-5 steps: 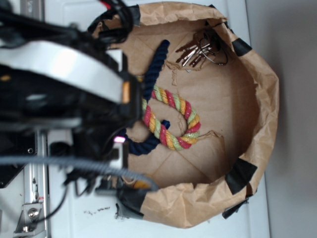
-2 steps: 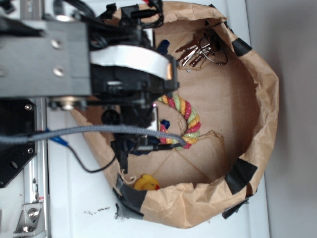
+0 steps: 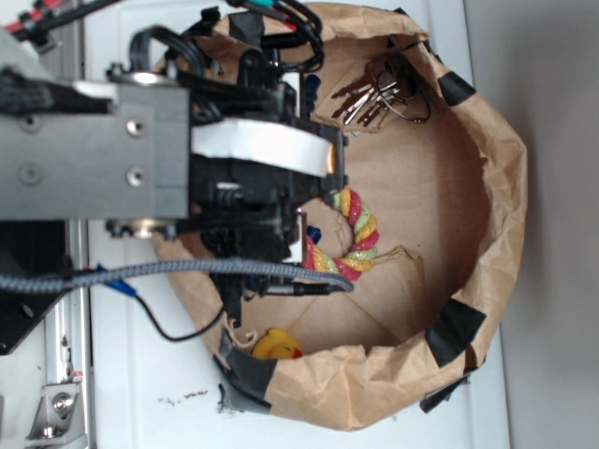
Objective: Grab the silver keys.
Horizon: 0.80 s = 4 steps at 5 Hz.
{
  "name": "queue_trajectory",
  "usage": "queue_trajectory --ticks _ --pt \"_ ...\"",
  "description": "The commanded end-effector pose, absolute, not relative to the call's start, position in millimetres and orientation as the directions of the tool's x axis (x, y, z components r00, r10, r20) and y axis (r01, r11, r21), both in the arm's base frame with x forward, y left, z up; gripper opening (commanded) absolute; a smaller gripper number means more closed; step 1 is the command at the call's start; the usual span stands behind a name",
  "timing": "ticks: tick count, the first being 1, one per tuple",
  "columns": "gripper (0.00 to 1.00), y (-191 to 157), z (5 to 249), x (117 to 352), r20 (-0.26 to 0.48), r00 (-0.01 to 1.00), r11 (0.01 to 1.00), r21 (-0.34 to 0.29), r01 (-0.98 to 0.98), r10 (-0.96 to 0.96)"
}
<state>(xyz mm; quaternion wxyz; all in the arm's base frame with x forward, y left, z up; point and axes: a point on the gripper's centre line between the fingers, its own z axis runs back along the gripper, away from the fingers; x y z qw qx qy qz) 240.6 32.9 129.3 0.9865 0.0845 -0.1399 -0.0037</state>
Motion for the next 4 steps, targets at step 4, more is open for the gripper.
queue_trajectory --ticks 4 --pt "1.00 48.1 92.8 265.5 0.258 0.932 0.951 0.237 0.196 -0.256"
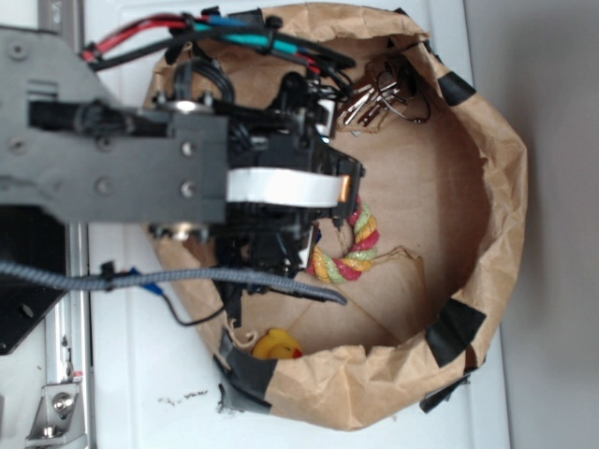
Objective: Grab the silver keys.
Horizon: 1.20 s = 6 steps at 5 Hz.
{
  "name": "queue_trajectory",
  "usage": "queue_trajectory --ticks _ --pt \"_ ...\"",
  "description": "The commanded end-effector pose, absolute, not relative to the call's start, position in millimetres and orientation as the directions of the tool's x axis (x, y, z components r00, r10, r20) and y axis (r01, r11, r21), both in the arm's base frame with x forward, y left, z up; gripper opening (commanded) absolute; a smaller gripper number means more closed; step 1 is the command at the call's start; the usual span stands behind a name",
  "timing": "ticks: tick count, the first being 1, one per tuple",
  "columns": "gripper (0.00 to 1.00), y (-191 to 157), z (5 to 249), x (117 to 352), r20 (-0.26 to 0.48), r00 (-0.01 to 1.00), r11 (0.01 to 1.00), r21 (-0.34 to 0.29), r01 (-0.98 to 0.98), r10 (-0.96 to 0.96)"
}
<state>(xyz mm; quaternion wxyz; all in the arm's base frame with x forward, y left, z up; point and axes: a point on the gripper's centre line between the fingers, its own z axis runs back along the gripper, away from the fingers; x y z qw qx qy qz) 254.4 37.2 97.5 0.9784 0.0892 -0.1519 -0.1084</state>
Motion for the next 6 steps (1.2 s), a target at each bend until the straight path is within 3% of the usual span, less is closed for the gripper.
queue_trajectory --ticks 1,2,6 --pt "1.00 57.8 86.0 280.3 0.227 0.945 0.954 0.240 0.180 -0.236" --pt "1.00 69.4 79.5 286.0 0.200 0.953 0.951 0.253 0.176 -0.230" --pt "1.00 92.2 75.2 280.9 0.202 0.950 0.927 0.340 0.159 -0.237"
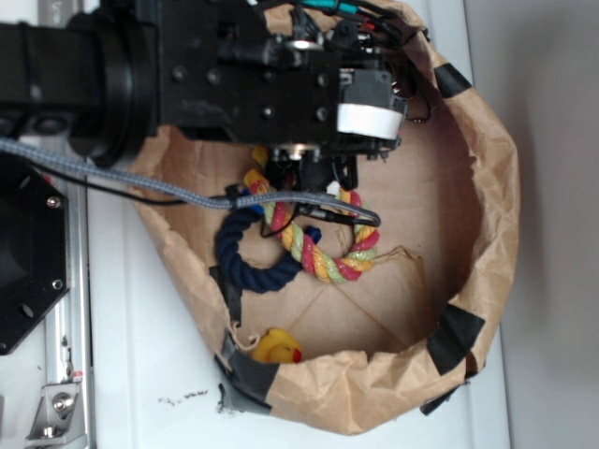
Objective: Grab the silver keys.
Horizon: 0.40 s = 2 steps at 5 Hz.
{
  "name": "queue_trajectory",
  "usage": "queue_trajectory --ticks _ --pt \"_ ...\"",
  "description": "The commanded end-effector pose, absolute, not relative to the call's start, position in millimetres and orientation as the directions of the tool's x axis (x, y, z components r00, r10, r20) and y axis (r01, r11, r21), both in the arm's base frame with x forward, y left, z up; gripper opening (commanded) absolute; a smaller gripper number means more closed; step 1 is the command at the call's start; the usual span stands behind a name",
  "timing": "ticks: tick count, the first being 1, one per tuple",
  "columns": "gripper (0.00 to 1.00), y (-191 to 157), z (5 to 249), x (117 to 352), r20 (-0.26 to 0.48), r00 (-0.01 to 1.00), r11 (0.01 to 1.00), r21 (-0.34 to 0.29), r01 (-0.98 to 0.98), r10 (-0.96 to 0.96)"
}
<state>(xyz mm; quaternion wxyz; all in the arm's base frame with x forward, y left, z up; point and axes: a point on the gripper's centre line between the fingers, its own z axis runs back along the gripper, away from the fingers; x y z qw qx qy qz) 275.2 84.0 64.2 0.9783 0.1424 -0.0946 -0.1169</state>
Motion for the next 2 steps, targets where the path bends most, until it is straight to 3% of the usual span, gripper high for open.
queue_trajectory --ticks 1,2 --pt "1.00 92.8 74.3 290.0 0.208 0.954 0.929 0.345 0.136 -0.217" --pt "1.00 97.4 70.1 302.7 0.207 0.957 0.936 0.327 0.128 -0.203"
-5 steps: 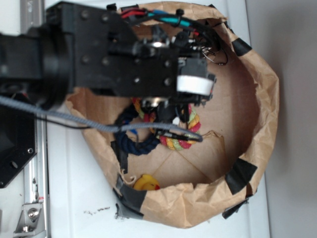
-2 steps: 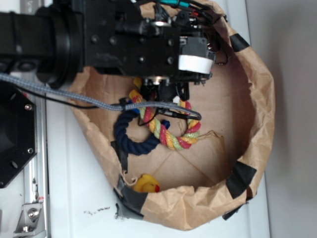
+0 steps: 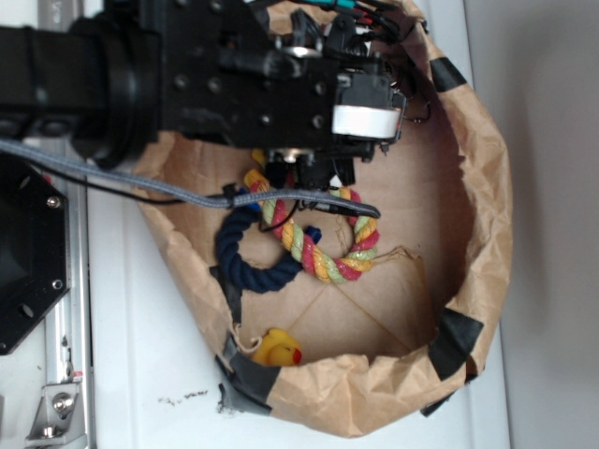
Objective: Grab the silver keys.
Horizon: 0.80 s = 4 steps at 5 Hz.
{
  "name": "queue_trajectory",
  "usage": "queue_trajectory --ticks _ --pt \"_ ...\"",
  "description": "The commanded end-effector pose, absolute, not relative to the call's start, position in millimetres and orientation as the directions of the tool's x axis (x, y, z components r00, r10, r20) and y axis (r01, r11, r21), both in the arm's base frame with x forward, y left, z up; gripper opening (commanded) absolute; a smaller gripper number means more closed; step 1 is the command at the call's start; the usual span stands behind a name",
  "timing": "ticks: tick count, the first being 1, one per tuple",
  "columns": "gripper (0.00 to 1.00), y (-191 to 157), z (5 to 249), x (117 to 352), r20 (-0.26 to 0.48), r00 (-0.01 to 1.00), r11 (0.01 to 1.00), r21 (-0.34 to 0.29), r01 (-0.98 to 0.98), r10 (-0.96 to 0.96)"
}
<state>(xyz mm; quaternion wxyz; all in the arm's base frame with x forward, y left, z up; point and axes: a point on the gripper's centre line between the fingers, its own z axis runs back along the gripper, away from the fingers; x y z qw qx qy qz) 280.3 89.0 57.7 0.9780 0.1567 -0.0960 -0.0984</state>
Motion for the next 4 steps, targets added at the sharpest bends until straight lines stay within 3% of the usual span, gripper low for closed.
queue_trajectory --ticks 1,2,4 --pt "1.00 96.9 56.3 313.9 0.174 0.967 0.933 0.341 0.117 -0.185" --pt "1.00 98.8 50.2 317.2 0.172 0.968 0.917 0.385 0.106 -0.184" --pt "1.00 104.2 48.5 316.2 0.173 0.968 0.906 0.412 0.094 -0.180"
